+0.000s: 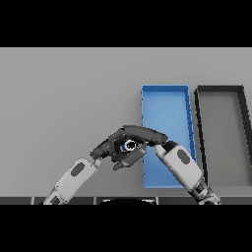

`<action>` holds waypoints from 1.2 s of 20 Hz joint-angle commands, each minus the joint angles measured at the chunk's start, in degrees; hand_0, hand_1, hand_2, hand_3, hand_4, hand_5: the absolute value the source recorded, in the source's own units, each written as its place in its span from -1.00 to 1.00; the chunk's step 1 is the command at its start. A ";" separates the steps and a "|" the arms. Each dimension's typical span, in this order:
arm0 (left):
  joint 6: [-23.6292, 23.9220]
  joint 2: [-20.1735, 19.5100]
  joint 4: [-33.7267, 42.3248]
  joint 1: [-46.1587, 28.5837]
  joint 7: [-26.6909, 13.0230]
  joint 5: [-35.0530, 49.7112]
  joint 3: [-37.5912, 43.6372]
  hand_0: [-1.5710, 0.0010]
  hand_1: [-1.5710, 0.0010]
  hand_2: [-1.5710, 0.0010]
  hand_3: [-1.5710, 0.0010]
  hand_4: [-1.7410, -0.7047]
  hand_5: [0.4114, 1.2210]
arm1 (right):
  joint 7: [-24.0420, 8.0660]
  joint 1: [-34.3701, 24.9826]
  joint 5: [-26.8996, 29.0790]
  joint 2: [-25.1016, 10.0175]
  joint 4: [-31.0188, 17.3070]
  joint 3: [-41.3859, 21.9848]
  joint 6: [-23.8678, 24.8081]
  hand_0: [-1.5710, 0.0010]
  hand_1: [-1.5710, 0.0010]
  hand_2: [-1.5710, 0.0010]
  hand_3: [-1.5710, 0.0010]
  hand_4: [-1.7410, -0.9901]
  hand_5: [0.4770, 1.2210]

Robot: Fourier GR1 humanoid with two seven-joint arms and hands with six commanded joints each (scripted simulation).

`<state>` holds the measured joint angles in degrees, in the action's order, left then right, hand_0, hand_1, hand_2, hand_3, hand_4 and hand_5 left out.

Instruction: Pick up the blue pipe and place it into the blue bin.

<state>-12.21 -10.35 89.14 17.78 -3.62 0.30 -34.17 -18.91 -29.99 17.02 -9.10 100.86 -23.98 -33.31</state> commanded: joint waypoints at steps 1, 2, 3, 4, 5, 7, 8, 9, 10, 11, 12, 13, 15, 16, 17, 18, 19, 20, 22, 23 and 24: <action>0.26 1.24 -0.48 -0.28 1.22 0.79 0.41 -0.35 -0.30 -0.23 -0.20 -0.74 1.00 | -1.45 -0.36 2.01 0.45 -0.15 -0.36 0.52 -0.44 -0.43 -0.46 -0.22 -0.52 -0.49; 0.03 1.63 -0.62 -0.62 2.23 1.63 1.04 -0.48 -0.44 -0.34 -0.36 -0.79 1.00 | -1.96 -0.86 3.26 0.68 -0.70 -0.52 0.97 -0.56 -0.55 -0.57 -0.38 -0.43 -0.33; -0.44 2.21 -0.32 -1.50 2.72 2.56 1.31 -0.59 -0.55 -0.42 -0.49 -0.83 1.00 | -0.46 0.24 4.43 0.69 -0.38 -1.02 1.01 -0.64 -0.64 -0.65 -0.50 -0.34 -0.06; -0.90 2.57 0.14 -1.84 2.98 3.14 1.89 -0.67 -0.64 -0.51 -0.59 -0.87 1.00 | 2.15 0.72 4.35 0.51 -0.45 -1.34 1.55 -0.72 -0.71 -0.72 -0.60 -0.28 0.15; -1.14 3.12 -0.04 -2.39 3.46 3.55 2.34 -0.74 -0.71 -0.60 -0.67 -0.89 1.00 | 4.92 0.54 2.90 0.12 -1.18 -1.51 2.02 -0.77 -0.77 -0.78 -0.68 -0.23 0.32; -1.45 3.83 -0.73 -2.15 4.17 3.50 2.88 -0.83 -0.82 -0.72 -0.79 -0.93 1.00 | 8.27 -0.33 -1.20 -1.65 -0.59 -2.55 2.51 -0.85 -0.85 -0.86 -0.80 -0.22 0.57; -1.67 3.83 -0.54 -2.08 4.21 4.01 3.27 -0.86 -0.85 -0.75 -0.83 -0.95 1.00 | 7.29 -0.89 -0.51 -1.88 -0.22 -3.16 2.99 -0.88 -0.88 -0.89 -0.84 -0.24 0.65; -1.43 4.09 -0.03 -2.26 3.66 3.90 3.22 -0.89 -0.88 -0.77 -0.87 -0.96 1.00 | 7.46 -1.08 0.00 -2.25 -0.15 -3.67 3.61 -0.91 -0.90 -0.91 -0.87 -0.26 0.72; -1.32 3.77 -0.04 -2.81 4.87 3.82 3.31 -0.91 -0.91 -0.78 -0.89 -0.97 1.00 | 5.92 -1.49 1.16 -2.69 0.17 -3.75 3.89 -0.93 -0.92 -0.93 -0.90 -0.28 0.78; -1.62 3.33 0.69 -3.43 4.41 4.34 3.44 -0.93 -0.92 -0.77 -0.91 -0.97 1.00 | 6.47 -1.26 1.43 -2.59 -0.17 -3.97 4.60 -0.94 -0.94 -0.94 -0.92 -0.29 0.82; -1.65 2.94 0.73 -2.92 5.24 3.60 3.41 -0.83 -0.72 -0.55 -0.70 -0.82 1.00 | 6.97 -0.86 3.05 -3.34 0.53 -3.59 5.33 -0.95 -0.95 -0.95 -0.93 -0.30 0.86; -1.55 2.19 0.57 -2.42 6.31 1.80 2.80 -0.47 -0.38 -0.24 -0.36 -0.60 1.00 | 6.44 -1.15 4.63 -3.57 0.21 -3.41 6.10 -0.96 -0.96 -0.96 -0.95 -0.31 0.89; -3.77 0.03 0.50 -1.75 6.65 -1.73 1.93 0.06 0.12 0.20 0.13 -0.16 1.00 | 6.61 -0.67 4.78 -3.84 0.33 -4.49 6.27 -0.98 -0.98 -0.98 -0.97 -0.33 0.93; -4.91 -0.23 0.33 -1.69 6.45 -2.71 1.60 0.25 0.29 0.36 0.30 0.01 1.00 | 5.51 -0.97 3.94 -3.69 0.37 -4.89 6.57 -0.98 -0.98 -0.98 -0.97 -0.33 0.94; -5.01 0.05 -0.21 -0.97 6.22 -4.15 1.69 0.40 0.43 0.49 0.44 0.15 0.92 | 4.62 -1.53 3.83 -3.64 -0.02 -4.66 6.51 -0.98 -0.98 -0.98 -0.98 -0.34 0.95; -5.26 0.07 0.33 -1.20 6.13 -4.88 1.61 0.52 0.55 0.59 0.55 0.26 0.73 | 5.23 -1.40 3.89 -3.52 0.05 -4.77 6.31 -0.99 -0.99 -0.99 -0.98 -0.34 0.96; -4.80 0.11 -0.23 -1.23 6.75 -5.42 1.91 0.61 0.64 0.67 0.64 0.35 0.50 | 6.12 -1.06 4.35 -3.64 0.17 -4.77 5.92 -0.99 -0.99 -0.99 -0.99 -0.34 0.97; -4.25 -0.22 -0.50 -1.48 6.98 -6.04 2.03 0.69 0.71 0.74 0.72 0.43 0.28 | 6.53 -1.49 4.35 -3.35 -0.09 -4.53 6.23 -0.99 -0.99 -0.99 -0.99 -0.34 0.98; -4.21 -0.26 -1.21 -0.88 5.86 -6.40 2.13 0.80 0.81 0.83 0.82 0.54 -0.08 | 6.33 -1.07 3.94 -3.26 1.01 -5.34 6.53 -0.99 -0.99 -1.00 -0.99 -0.35 0.98; -4.06 -0.10 -0.94 -0.37 5.21 -6.28 2.33 0.84 0.85 0.87 0.85 0.60 -0.20 | 6.40 -1.67 2.54 -3.19 0.47 -5.51 6.70 -1.00 -1.00 -1.00 -0.99 -0.35 0.99; -4.17 -0.17 -0.43 -0.81 5.28 -5.89 2.35 0.87 0.88 0.89 0.88 0.63 -0.29 | 6.61 -1.42 2.34 -3.63 1.04 -5.49 6.75 -1.00 -1.00 -1.00 -1.00 -0.35 0.99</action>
<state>-16.38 -10.53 88.70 16.95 1.75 -5.58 -31.82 -12.18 -31.40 19.48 -12.75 101.91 -29.47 -26.64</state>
